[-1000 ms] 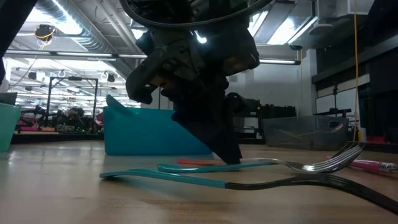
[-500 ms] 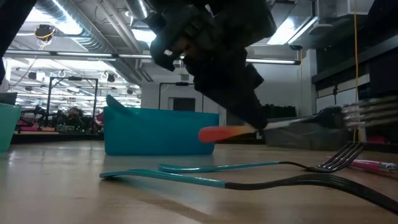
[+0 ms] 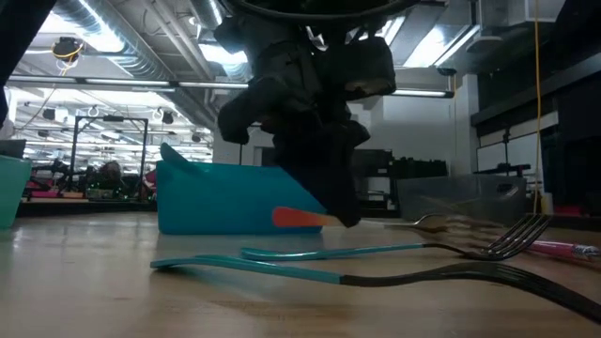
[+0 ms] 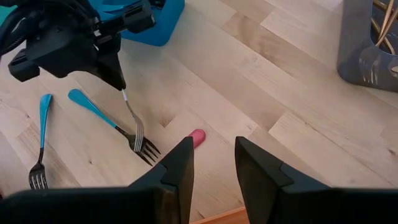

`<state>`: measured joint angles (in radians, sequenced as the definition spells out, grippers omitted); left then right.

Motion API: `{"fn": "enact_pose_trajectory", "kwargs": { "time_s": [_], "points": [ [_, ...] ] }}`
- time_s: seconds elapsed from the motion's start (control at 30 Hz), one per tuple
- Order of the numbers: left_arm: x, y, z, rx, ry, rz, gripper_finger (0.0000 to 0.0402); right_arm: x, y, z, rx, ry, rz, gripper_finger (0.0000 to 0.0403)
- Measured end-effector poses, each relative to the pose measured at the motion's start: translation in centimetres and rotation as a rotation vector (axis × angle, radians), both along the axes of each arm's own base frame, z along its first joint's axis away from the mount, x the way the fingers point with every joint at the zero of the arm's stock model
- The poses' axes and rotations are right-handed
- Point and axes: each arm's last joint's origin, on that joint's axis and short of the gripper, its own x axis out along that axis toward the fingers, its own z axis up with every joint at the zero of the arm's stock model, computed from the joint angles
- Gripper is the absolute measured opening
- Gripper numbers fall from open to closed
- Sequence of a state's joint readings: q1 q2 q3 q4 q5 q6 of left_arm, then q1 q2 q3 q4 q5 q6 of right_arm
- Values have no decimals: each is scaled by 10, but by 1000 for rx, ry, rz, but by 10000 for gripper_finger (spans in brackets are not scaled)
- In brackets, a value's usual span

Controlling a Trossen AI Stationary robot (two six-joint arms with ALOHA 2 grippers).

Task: Sort silverware by color (type)
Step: Put the orange fork into the light blue bin

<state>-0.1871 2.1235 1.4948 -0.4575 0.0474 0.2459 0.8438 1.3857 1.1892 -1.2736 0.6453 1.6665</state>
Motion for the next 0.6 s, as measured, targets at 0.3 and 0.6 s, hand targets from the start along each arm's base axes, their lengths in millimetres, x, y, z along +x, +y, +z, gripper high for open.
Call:
{"fn": "enact_pose_trajectory", "kwargs": {
  "time_s": [0.3,0.6],
  "points": [
    [5,-2,5,-53,-33,25,0,0,0,0,0,0,0,104],
    [13,-4,23,-84,-70,23,0,0,0,0,0,0,0,104]
  ]
}}
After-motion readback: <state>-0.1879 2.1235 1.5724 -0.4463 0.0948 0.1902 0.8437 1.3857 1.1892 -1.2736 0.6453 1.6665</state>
